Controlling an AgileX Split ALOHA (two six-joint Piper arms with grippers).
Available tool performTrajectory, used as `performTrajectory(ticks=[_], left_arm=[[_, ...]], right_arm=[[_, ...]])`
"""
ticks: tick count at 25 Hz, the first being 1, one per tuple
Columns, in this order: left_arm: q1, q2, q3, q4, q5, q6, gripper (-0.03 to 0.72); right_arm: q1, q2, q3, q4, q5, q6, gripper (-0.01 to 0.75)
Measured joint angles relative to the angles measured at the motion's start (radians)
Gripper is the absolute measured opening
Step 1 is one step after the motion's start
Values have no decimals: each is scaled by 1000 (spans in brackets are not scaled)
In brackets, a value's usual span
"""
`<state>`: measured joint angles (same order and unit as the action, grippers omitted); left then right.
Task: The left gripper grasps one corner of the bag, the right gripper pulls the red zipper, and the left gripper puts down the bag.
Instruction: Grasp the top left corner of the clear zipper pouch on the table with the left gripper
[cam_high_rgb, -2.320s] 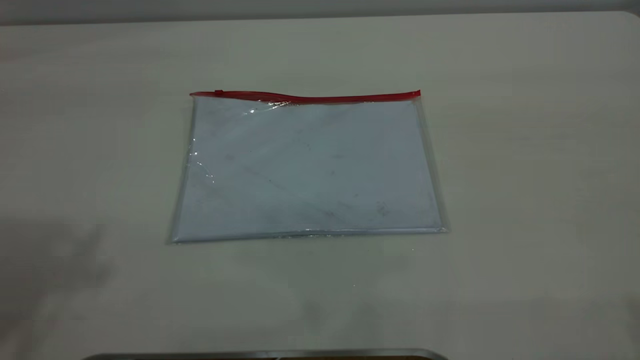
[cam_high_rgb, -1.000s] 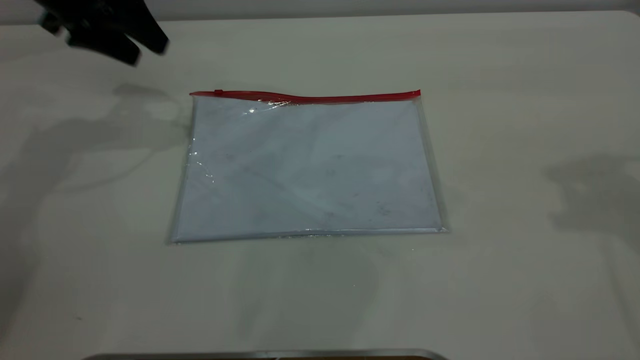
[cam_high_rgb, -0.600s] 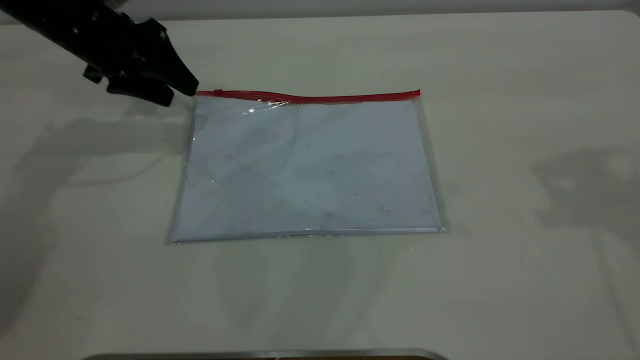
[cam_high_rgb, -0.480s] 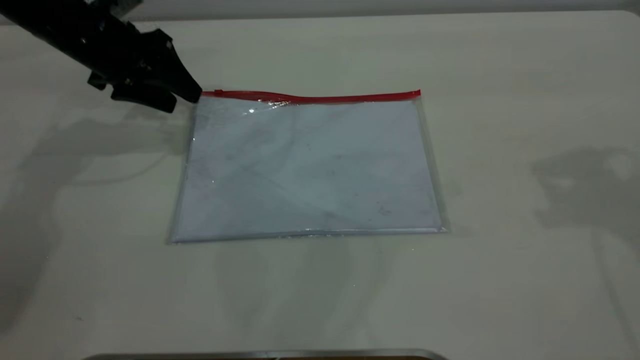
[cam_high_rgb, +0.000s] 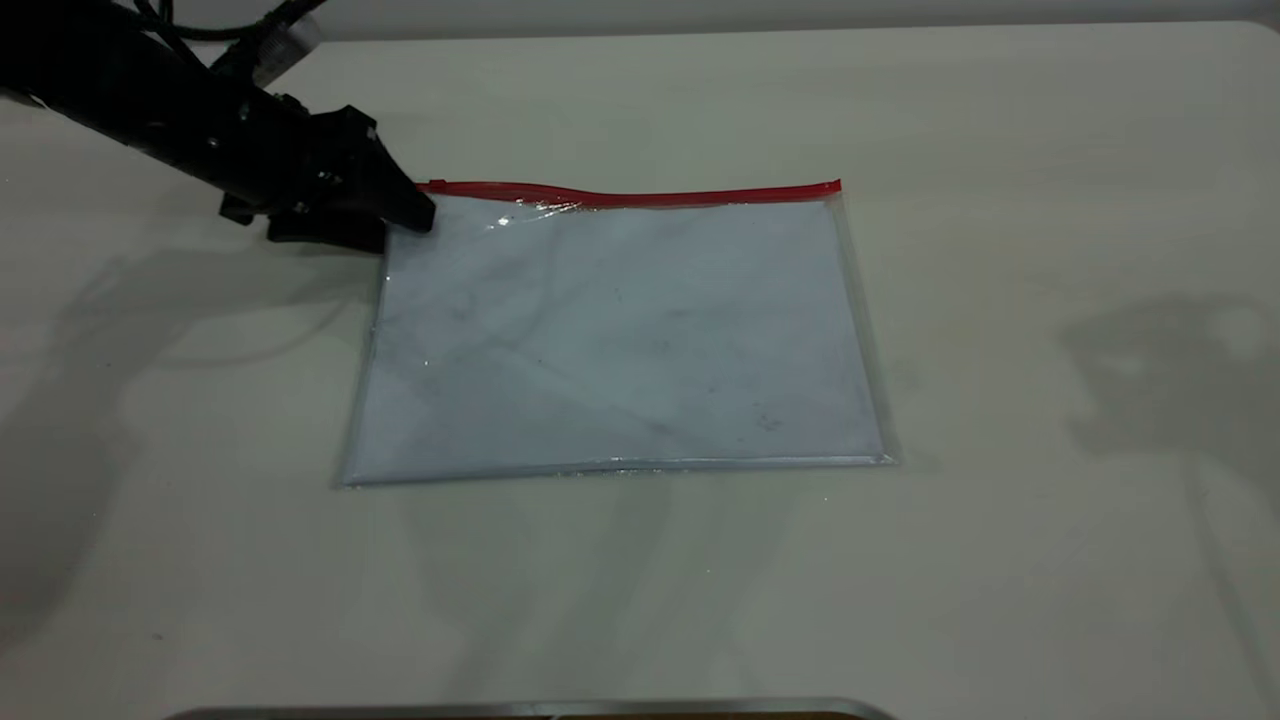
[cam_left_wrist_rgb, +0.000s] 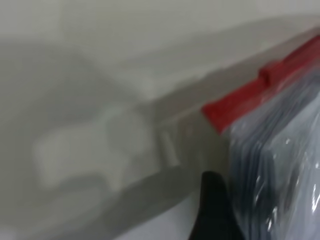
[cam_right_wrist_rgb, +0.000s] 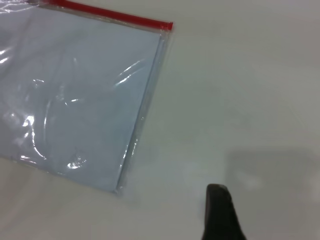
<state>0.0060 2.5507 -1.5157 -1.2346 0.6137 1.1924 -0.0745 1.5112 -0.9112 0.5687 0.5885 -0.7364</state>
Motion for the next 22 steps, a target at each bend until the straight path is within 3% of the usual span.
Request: performTrajectory(ticks=[6, 9, 12, 15, 16, 17, 22], left_arm=[[-15, 41, -5, -109, 22, 106, 578], [-22, 46, -5, -126, 28, 113, 531], [-22, 46, -5, -128, 34, 114, 387], [-22, 46, -6, -128, 56, 164, 137], [-22, 46, -11, -126, 68, 200, 86], [-22, 45, -20, -120, 87, 238, 57], [-32, 8, -132, 43, 191, 365, 53]], right_arm=[[0, 0, 0, 13, 0, -6, 520], [0, 0, 0, 13, -1, -8, 520], [0, 0, 0, 14, -2, -8, 520], [0, 0, 0, 15, -4, -11, 520], [0, 0, 0, 15, -4, -21, 520], [0, 0, 0, 15, -7, -32, 520], [0, 8, -1, 69, -35, -167, 520]])
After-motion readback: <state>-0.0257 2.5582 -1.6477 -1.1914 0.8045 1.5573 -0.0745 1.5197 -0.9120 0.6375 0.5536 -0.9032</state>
